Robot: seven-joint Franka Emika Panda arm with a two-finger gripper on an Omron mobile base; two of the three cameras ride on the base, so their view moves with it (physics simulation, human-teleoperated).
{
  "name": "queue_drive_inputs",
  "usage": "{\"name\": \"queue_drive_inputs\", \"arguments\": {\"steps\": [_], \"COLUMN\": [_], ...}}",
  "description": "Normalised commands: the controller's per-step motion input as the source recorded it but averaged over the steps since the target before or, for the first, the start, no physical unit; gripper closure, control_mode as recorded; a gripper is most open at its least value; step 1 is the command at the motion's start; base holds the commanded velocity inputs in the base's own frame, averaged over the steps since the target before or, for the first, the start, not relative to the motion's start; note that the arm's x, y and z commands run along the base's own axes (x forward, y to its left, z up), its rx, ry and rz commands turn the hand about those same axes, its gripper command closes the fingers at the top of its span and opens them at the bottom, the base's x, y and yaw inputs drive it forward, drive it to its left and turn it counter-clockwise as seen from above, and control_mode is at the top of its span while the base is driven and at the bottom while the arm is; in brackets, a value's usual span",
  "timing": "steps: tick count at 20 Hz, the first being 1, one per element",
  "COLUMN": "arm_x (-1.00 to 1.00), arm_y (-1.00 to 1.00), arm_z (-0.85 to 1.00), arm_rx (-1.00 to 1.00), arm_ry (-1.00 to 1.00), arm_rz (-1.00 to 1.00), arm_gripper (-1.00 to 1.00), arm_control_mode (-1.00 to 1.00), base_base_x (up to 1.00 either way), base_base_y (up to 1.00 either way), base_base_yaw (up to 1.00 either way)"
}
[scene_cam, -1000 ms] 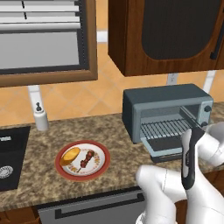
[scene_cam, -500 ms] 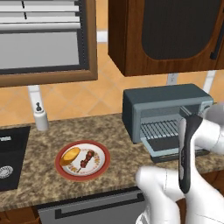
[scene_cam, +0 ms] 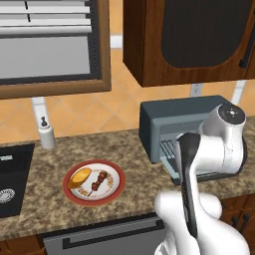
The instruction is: Pick up the kebab skewer and baguette bread, and place them inside the toaster oven. Close the toaster oven door and start by setting the timer.
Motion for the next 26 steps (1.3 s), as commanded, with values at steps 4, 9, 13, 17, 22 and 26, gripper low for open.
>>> {"name": "queue_drive_inputs", "arguments": {"steps": [4,9,13,17,22,26], "arm_x": [-0.14,-0.02,0.00,0.08,0.42,0.15], "arm_y": [1.00,1.00,1.00,0.91,0.46,0.37], "arm_z": [0.08,0.01,0.00,0.00,-0.05,-0.50], "arm_rx": [0.00,0.00,0.00,0.00,0.09,0.26], "arm_ry": [0.12,0.12,0.13,0.12,0.08,0.01], "arm_rz": [0.00,0.00,-0.01,-0.03,-0.13,-0.25], "arm_gripper": [-1.00,-1.00,-1.00,-1.00,-1.00,-1.00], "arm_control_mode": [-1.00,-1.00,-1.00,-1.00,-1.00,-1.00], "base_base_x": [0.00,0.00,0.00,0.00,0.00,0.00], "base_base_y": [0.00,0.00,0.00,0.00,0.00,0.00], "base_base_yaw": [0.00,0.00,0.00,0.00,0.00,0.00]}}
